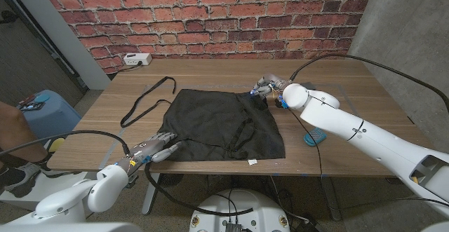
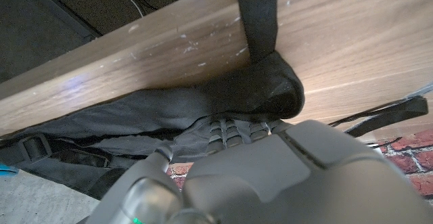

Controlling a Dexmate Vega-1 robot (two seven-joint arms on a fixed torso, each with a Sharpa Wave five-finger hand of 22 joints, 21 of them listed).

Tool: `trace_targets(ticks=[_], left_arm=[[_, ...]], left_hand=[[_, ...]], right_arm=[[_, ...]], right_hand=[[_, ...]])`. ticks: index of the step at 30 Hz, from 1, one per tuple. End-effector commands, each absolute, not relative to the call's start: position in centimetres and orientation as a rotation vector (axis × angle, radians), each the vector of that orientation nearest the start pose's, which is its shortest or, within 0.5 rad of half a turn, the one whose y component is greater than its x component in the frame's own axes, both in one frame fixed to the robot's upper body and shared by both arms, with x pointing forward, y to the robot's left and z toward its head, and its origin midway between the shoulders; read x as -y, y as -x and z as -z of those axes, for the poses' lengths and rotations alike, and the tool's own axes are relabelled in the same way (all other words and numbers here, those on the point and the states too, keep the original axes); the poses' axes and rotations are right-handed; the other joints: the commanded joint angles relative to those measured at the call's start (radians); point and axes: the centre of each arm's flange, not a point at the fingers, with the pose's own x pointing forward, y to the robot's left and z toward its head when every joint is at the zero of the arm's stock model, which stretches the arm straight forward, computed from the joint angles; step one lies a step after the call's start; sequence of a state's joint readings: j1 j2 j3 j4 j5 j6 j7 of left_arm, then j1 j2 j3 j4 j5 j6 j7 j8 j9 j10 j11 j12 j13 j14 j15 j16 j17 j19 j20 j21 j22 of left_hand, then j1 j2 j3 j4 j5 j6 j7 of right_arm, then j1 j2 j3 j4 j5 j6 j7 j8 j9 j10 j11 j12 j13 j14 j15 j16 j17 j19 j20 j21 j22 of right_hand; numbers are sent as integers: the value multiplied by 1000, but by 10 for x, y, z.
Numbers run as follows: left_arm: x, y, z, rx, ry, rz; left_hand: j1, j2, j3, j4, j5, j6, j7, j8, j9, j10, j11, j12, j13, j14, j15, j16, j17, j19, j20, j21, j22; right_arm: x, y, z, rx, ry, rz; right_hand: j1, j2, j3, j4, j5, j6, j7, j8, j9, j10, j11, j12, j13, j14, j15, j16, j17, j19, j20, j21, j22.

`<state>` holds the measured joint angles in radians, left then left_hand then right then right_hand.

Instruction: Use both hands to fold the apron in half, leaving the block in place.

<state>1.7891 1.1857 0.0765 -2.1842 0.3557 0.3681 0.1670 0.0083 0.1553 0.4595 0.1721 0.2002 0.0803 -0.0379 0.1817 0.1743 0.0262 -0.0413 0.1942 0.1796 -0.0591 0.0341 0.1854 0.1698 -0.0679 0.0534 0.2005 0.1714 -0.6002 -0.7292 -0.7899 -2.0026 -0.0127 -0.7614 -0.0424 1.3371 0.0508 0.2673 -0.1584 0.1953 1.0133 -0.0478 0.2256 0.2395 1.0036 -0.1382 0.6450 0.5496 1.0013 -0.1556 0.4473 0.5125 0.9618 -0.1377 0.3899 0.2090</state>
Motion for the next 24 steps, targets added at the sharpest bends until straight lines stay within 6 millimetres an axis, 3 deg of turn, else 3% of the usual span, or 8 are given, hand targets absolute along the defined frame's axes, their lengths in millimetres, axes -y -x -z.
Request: trace_targets(ticks=[1,24], left_arm=[[-322,-446,176,233,-1443,106],[-326,-450,175,238,-1447,121]], left_hand=[[11,6,4,-3,5,8,0,4,4,3,-6,8,4,3,-3,-4,4,4,5,-3,2],[16,4,12,-7,3,10,-3,4,4,4,-8,8,4,3,-4,-5,3,6,5,-4,2]], right_arm=[[142,-576,-33,346,999,-156],[129,-568,-42,378,978,-195]], right_hand=[[12,2,-4,2,7,10,3,-3,4,9,-1,2,5,14,-87,-5,6,-4,-7,7,0],[19,5,-16,5,7,14,6,-7,7,13,2,-3,12,25,-87,-20,26,-6,-7,27,-4]])
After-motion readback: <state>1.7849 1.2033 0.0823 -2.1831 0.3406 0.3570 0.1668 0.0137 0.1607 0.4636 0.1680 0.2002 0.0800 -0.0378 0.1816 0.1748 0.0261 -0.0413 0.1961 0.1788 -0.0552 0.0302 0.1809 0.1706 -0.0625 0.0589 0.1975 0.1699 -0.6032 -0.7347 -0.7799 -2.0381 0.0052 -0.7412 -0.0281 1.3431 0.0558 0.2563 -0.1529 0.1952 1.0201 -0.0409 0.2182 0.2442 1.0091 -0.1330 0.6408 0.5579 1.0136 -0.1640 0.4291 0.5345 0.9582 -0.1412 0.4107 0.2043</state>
